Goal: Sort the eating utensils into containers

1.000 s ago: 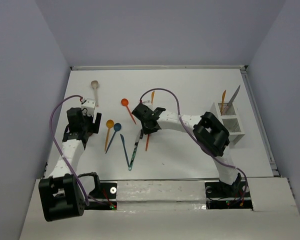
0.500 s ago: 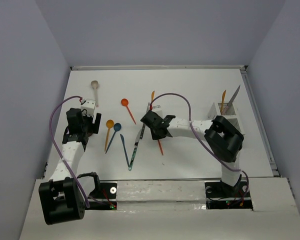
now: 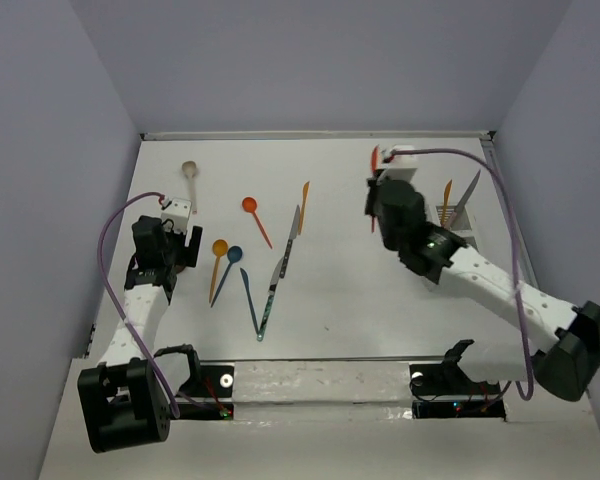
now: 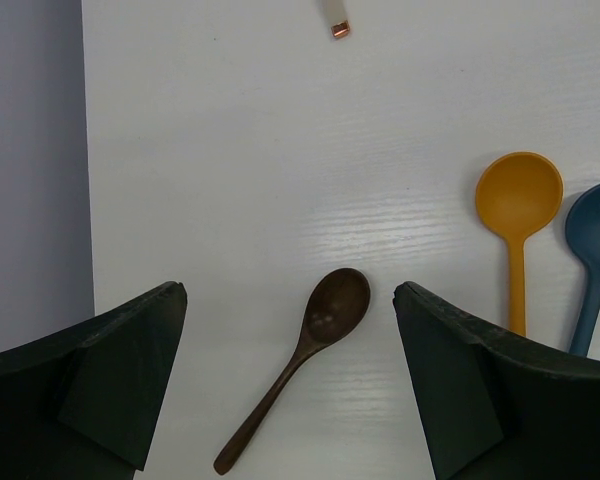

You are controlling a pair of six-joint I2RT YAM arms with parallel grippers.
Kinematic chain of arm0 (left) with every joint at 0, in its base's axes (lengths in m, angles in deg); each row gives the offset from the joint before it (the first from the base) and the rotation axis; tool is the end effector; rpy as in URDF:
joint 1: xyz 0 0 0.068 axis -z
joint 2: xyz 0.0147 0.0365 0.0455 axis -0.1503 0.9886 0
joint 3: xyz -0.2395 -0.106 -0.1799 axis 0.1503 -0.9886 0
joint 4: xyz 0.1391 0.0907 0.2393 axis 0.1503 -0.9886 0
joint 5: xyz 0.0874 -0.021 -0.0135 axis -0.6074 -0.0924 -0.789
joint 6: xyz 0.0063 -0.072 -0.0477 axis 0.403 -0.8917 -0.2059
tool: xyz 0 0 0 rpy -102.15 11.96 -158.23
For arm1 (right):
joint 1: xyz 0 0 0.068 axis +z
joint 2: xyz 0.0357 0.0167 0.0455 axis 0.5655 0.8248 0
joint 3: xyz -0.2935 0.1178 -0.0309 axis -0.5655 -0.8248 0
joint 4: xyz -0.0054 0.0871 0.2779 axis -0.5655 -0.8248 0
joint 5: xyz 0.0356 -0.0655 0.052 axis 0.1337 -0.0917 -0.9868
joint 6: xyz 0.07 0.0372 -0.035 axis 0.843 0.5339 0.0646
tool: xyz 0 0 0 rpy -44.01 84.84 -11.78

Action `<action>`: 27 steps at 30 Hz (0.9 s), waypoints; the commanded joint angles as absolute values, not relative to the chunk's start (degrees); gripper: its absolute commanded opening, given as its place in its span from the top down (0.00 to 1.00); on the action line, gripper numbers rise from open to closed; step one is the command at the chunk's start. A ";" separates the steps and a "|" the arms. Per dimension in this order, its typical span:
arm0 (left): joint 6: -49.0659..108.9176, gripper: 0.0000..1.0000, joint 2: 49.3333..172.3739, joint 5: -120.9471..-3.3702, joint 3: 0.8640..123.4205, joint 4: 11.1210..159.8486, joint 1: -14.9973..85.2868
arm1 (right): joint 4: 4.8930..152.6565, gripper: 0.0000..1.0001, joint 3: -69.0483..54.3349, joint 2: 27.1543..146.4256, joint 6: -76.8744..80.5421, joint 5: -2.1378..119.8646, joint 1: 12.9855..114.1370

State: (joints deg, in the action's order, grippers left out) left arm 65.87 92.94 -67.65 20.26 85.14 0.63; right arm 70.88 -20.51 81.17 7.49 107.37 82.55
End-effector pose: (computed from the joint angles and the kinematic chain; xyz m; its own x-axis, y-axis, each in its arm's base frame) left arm 0.2606 0.0329 0.2374 -0.4272 0.3559 -0.8312 0.0880 0.9313 0.3535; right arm 0.2695 0.2255 0.3619 -0.2723 -0.0592 -0.9604 -0.1000 0.9944 -0.0329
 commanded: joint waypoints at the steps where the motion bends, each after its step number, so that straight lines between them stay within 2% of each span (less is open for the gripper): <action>1: 66.47 0.01 90.56 -67.43 19.07 87.69 0.30 | 96.04 1.00 -26.99 69.72 -4.36 111.86 68.92; 3: 66.55 0.01 90.38 -67.26 19.06 87.78 0.30 | 105.16 1.00 -31.91 64.79 -9.35 113.08 62.05; 5: 66.64 0.01 90.38 -67.08 19.06 87.78 0.30 | 107.05 1.00 -33.07 63.72 -10.69 115.01 56.69; 12: 66.82 0.01 90.12 -66.82 18.98 87.69 0.38 | 107.85 1.00 -32.45 71.52 -11.75 115.11 46.32; 27: 67.17 0.01 90.91 -66.29 19.15 87.34 0.30 | 106.44 1.00 -39.48 82.61 2.48 108.43 43.31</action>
